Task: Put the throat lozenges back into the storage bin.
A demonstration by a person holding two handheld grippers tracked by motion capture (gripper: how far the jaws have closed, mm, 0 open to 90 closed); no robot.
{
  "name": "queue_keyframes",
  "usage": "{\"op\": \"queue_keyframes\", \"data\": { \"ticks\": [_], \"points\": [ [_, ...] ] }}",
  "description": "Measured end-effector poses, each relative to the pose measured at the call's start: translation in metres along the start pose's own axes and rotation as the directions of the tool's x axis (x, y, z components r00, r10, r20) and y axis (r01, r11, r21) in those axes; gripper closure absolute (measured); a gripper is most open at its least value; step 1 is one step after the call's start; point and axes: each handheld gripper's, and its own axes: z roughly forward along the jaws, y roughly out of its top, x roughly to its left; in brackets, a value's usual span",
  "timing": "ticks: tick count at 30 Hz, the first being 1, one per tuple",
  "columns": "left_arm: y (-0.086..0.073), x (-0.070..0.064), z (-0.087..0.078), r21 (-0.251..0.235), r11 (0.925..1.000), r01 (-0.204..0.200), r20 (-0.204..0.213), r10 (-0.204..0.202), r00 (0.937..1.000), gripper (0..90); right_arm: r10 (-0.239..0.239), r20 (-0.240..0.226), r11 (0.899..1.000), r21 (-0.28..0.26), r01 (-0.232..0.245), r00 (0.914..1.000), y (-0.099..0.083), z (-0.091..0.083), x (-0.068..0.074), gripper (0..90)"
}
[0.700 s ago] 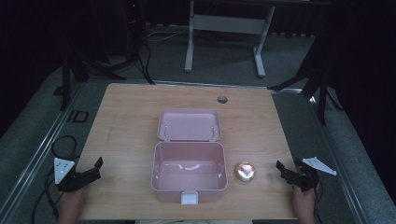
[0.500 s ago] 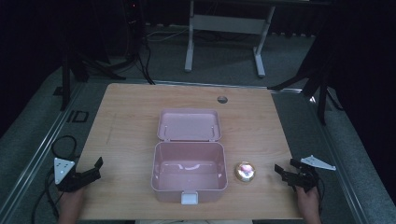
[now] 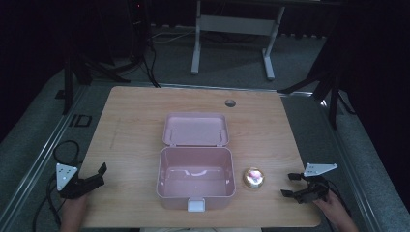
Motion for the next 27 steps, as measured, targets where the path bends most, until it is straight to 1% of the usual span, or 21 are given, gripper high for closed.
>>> {"op": "queue_keyframes", "data": {
  "ticks": [3, 5, 6, 7, 8, 9, 11, 12, 13, 14, 16, 17, 18, 19, 20, 21, 22, 23, 24, 25, 27],
  "points": [
    [0.000, 0.000, 0.000, 0.000, 1.0000, 0.000, -0.001, 0.000, 1.0000, 0.4, -0.057, -0.016, 0.995, 0.075, 0.058, 0.9982, 0.007, -0.002, 0.004, 16.2],
    [0.000, 0.000, 0.000, 0.000, 1.0000, -0.001, 0.000, 0.001, 1.0000, 0.4, -0.082, -0.036, 0.987, 0.138, 0.086, 0.9960, 0.014, -0.003, 0.006, 16.2],
    [0.000, 0.000, 0.000, -0.001, 1.0000, -0.001, 0.000, 0.001, 1.0000, 0.4, -0.075, -0.062, 0.979, 0.183, 0.085, 0.9953, 0.018, -0.003, 0.008, 16.1],
    [0.000, 0.000, 0.000, -0.001, 1.0000, -0.002, 0.001, 0.002, 1.0000, 0.4, -0.070, -0.089, 0.966, 0.244, 0.090, 0.9936, 0.023, -0.002, 0.010, 15.0],
    [0.000, 0.000, 0.000, -0.001, 1.0000, -0.003, 0.001, 0.003, 1.0000, 0.4, -0.080, -0.093, 0.955, 0.279, 0.103, 0.9924, 0.027, -0.002, 0.013, 14.9],
    [0.000, 0.000, 0.000, -0.001, 1.0000, -0.004, 0.001, 0.004, 1.0000, 0.4, -0.100, -0.104, 0.937, 0.324, 0.128, 0.9896, 0.031, -0.001, 0.015, 15.2],
    [0.000, 0.000, 0.000, -0.002, 1.0000, -0.005, 0.002, 0.005, 1.0000, 0.4, -0.108, -0.134, 0.898, 0.412, 0.155, 0.9850, 0.037, 0.002, 0.021, 15.3],
    [0.000, 0.000, 0.000, -0.002, 1.0000, -0.005, 0.001, 0.005, 1.0000, 0.4, -0.120, -0.143, 0.874, 0.454, 0.173, 0.9823, 0.040, 0.003, 0.025, 15.2],
    [0.000, 0.000, 0.000, -0.002, 1.0000, -0.004, 0.001, 0.004, 1.0000, 0.4, -0.146, -0.165, 0.842, 0.497, 0.210, 0.9754, 0.043, 0.006, 0.028, 15.2],
    [0.000, 0.000, 0.000, -0.003, 1.0000, -0.004, 0.000, 0.004, 1.0000, 0.4, -0.147, -0.170, 0.824, 0.524, 0.216, 0.9744, 0.045, 0.007, 0.029, 15.2],
    [0.000, 0.000, 0.000, -0.003, 1.0000, -0.005, 0.000, 0.005, 1.0000, 0.4, -0.165, -0.180, 0.781, 0.577, 0.240, 0.9697, 0.050, 0.010, 0.032, 15.0],
    [0.000, 0.000, 0.000, -0.003, 1.0000, -0.005, 0.001, 0.005, 1.0000, 0.4, -0.167, -0.179, 0.762, 0.601, 0.242, 0.9697, 0.053, 0.011, 0.034, 14.6],
    [0.000, 0.000, 0.000, -0.003, 1.0000, -0.005, 0.001, 0.005, 1.0000, 0.4, -0.167, -0.179, 0.762, 0.601, 0.242, 0.9697, 0.053, 0.011, 0.034, 14.6],
    [0.000, 0.000, 0.000, -0.003, 1.0000, -0.006, 0.001, 0.006, 1.0000, 0.4, -0.167, -0.184, 0.721, 0.647, 0.247, 0.9687, 0.059, 0.013, 0.036, 14.6],
    [0.000, 0.000, 0.000, -0.003, 1.0000, -0.006, 0.001, 0.006, 1.0000, 0.4, -0.167, -0.184, 0.721, 0.647, 0.247, 0.9687, 0.059, 0.013, 0.036, 14.6],
    [0.000, 0.000, 0.000, -0.003, 1.0000, -0.006, 0.001, 0.006, 1.0000, 0.4, -0.172, -0.184, 0.702, 0.666, 0.251, 0.9677, 0.060, 0.014, 0.037, 14.6],
    [0.000, -0.001, 0.000, -0.003, 1.0000, -0.006, 0.001, 0.006, 1.0000, 0.4, -0.212, -0.189, 0.632, 0.722, 0.282, 0.9590, 0.065, 0.018, 0.041, 14.6],
    [0.000, -0.001, 0.000, -0.004, 1.0000, -0.007, 0.000, 0.007, 1.0000, 0.4, -0.232, -0.192, 0.603, 0.741, 0.296, 0.9537, 0.067, 0.019, 0.043, 14.6],
    [0.000, -0.001, 0.000, -0.004, 0.9999, -0.009, -0.003, 0.009, 1.0000, 0.4, -0.243, -0.187, 0.582, 0.757, 0.297, 0.9519, 0.069, 0.021, 0.044, 14.3],
    [0.000, -0.001, 0.000, -0.004, 0.9999, -0.013, -0.003, 0.013, 0.9999, 0.4, -0.239, -0.178, 0.565, 0.774, 0.286, 0.9545, 0.072, 0.022, 0.044, 14.2],
    [0.000, -0.002, 0.000, -0.003, 0.9999, -0.017, -0.004, 0.017, 0.9999, 0.4, -0.280, -0.153, 0.528, 0.800, 0.285, 0.9478, 0.077, 0.025, 0.046, 14.2]
  ]
}}
